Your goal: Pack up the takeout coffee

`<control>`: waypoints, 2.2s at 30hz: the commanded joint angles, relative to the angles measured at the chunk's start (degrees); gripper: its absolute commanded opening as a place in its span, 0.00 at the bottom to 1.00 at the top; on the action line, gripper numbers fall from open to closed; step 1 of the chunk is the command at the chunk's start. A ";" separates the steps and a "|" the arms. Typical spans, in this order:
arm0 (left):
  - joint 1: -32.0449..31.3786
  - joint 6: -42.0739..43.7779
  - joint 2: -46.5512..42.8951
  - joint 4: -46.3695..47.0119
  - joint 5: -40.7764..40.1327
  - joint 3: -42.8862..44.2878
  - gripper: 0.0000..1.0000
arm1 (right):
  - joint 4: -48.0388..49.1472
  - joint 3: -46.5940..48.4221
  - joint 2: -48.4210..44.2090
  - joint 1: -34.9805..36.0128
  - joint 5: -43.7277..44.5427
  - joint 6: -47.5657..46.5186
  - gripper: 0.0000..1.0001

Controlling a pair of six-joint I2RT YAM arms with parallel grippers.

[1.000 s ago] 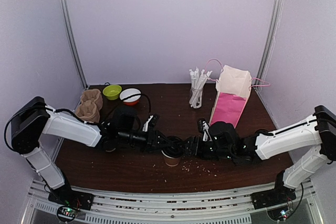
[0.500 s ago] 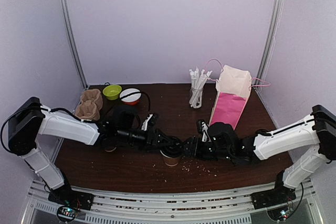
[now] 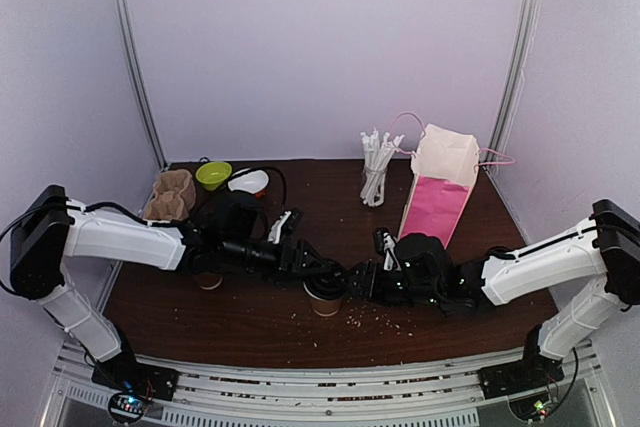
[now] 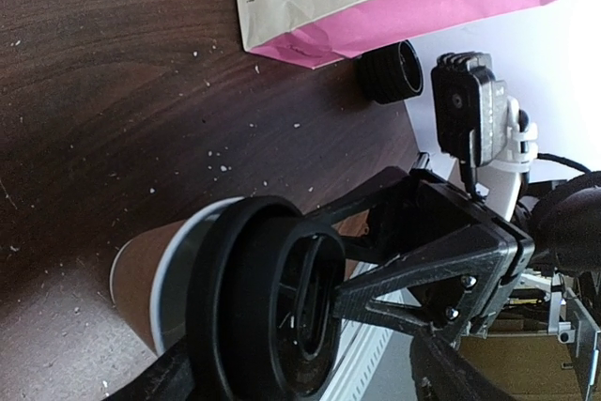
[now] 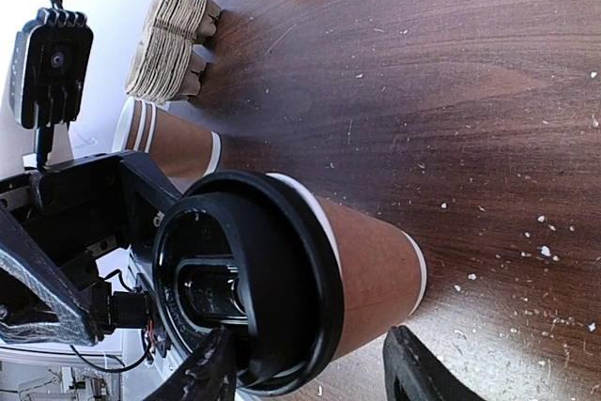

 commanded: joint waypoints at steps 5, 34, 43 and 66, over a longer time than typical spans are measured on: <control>-0.17 3.80 -3.26 -4.38 -2.55 2.35 0.77 | -1.11 0.62 1.10 -0.28 -0.08 -0.02 0.55; -0.18 9.78 -3.47 -12.23 -11.56 3.48 0.84 | -2.82 3.76 3.03 -0.26 -2.37 -0.35 0.55; -0.15 9.53 -0.19 -9.30 -10.41 2.74 0.71 | -3.45 3.96 3.60 -0.30 -2.86 -0.42 0.55; 0.46 7.88 1.70 -3.53 -10.01 -4.79 0.39 | -4.26 2.58 4.70 -0.25 -2.29 -0.07 0.54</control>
